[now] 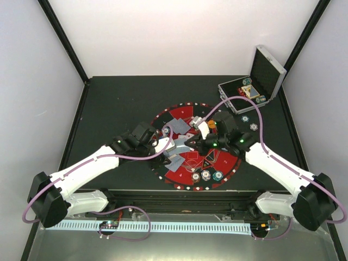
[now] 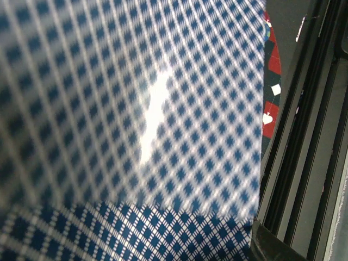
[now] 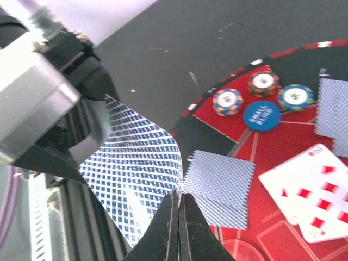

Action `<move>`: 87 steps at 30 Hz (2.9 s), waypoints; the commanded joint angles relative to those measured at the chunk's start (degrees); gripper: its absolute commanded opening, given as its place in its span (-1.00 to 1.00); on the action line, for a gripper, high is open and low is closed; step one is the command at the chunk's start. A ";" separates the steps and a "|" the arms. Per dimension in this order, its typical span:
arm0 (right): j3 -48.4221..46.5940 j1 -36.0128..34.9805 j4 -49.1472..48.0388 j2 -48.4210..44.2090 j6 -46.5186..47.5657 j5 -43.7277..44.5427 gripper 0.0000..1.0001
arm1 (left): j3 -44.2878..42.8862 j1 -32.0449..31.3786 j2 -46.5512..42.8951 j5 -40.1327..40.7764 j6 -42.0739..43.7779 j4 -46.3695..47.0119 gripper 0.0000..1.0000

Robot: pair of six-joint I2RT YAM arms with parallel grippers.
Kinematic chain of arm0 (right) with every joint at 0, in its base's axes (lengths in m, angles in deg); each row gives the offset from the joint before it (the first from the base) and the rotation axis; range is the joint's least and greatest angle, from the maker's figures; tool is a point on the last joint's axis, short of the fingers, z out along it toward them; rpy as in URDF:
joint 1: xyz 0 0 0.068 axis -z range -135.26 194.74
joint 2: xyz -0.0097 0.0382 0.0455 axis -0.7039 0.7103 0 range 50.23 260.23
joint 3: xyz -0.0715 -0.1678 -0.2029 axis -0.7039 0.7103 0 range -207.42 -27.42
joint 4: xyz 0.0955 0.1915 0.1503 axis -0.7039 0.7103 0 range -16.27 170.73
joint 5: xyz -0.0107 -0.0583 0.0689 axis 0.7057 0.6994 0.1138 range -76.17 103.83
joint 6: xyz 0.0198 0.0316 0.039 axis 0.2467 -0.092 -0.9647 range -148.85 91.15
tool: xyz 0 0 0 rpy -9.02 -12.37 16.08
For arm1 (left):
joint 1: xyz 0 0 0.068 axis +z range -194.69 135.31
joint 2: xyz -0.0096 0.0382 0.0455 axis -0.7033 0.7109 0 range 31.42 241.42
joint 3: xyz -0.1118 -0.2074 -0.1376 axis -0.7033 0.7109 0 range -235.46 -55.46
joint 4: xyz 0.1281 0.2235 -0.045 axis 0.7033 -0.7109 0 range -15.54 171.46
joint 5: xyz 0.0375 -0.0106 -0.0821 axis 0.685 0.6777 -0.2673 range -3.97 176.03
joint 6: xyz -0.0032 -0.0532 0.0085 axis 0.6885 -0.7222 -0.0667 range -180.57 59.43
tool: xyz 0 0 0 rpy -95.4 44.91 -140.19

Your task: Distribute texas hold em gaming equipment

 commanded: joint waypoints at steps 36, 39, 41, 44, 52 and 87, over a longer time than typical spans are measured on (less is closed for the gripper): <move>-16.98 -8.84 7.65 34.49 20.64 65.65 -0.98 | -1.00 3.95 -0.99 1.59 -0.04 0.75 -0.24; -17.73 -9.15 10.90 35.06 19.46 59.58 -0.98 | -1.03 3.96 -1.08 1.55 0.01 0.80 -0.24; -18.25 -9.37 13.10 35.43 18.55 56.41 -0.98 | -1.03 3.97 -1.12 1.60 0.04 0.80 -0.24; -18.98 -9.75 16.19 36.03 17.08 53.53 -0.98 | -0.98 3.99 -1.13 1.50 0.04 0.80 -0.24; -19.74 -9.94 17.77 37.11 16.59 48.69 -0.98 | -0.90 4.00 -1.36 1.51 0.00 0.77 -0.24; -10.80 -6.96 20.13 13.76 3.41 35.90 0.27 | -0.78 3.95 -1.93 2.06 -0.04 0.83 -0.24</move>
